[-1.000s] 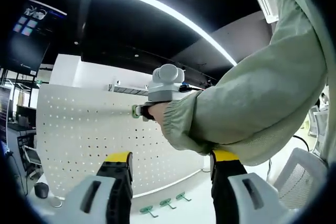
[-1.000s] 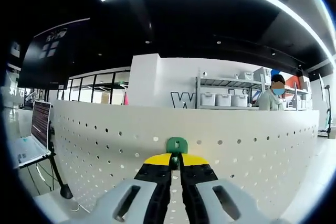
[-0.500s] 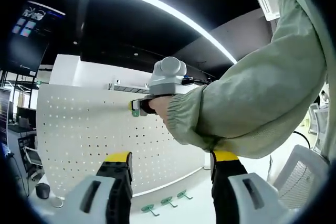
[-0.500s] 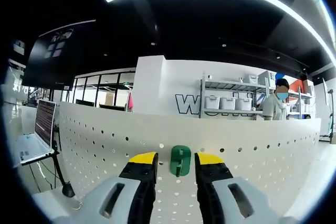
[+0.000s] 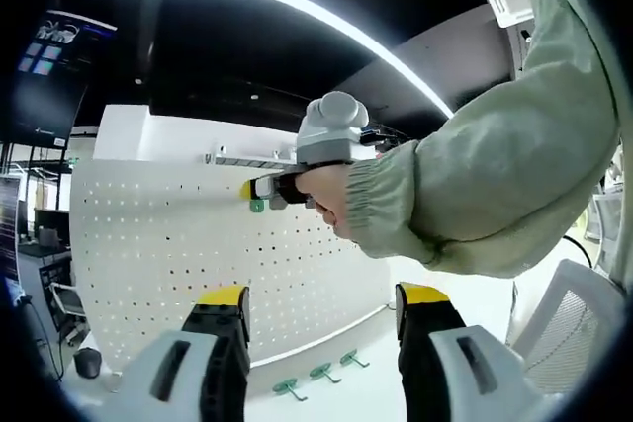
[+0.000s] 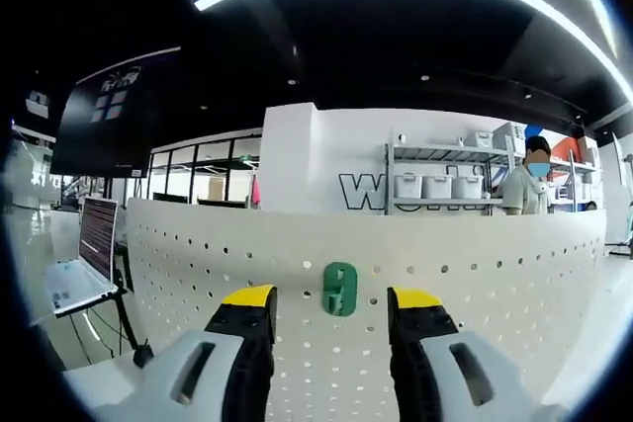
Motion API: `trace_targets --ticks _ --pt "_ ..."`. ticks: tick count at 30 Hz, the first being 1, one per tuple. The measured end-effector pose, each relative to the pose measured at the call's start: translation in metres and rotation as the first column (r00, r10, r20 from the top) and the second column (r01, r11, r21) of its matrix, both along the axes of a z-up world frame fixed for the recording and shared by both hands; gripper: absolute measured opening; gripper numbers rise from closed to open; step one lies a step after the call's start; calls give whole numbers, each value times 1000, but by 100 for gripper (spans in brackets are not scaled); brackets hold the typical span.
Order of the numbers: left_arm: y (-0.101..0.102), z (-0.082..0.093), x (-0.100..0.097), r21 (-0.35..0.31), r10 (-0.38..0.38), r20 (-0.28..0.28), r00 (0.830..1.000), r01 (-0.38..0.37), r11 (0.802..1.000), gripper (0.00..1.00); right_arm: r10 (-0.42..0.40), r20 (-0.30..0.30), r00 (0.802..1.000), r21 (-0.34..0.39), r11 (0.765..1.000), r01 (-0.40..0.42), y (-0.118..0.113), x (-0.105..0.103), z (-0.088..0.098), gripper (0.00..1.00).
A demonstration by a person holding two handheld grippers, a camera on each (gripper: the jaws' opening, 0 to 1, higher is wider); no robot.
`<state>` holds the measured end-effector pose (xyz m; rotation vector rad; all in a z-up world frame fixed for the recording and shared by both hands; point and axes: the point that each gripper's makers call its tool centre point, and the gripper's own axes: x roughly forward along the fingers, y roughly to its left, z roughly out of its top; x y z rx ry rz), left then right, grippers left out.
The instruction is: Insert the hook assembly into the mounting plate slot until the hook locks in place.
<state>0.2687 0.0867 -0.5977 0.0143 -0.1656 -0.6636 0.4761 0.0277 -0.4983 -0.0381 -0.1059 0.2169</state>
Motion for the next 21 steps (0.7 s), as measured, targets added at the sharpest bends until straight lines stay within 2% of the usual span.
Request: trace_targets --ticks 8,16,21 --pt "-1 -4 0 22 3 -7 1000 -3 1000 61 35 -13 999 1 999 -35 -5 -13 -1 51" --pt "0 -8 1 40 9 -16 1000 -8 999 61 84 -37 996 -12 996 -84 -10 -34 -8 51" --pt "-1 -10 2 53 12 -21 1000 -11 999 61 79 -43 996 -35 996 -80 -21 -47 -17 51"
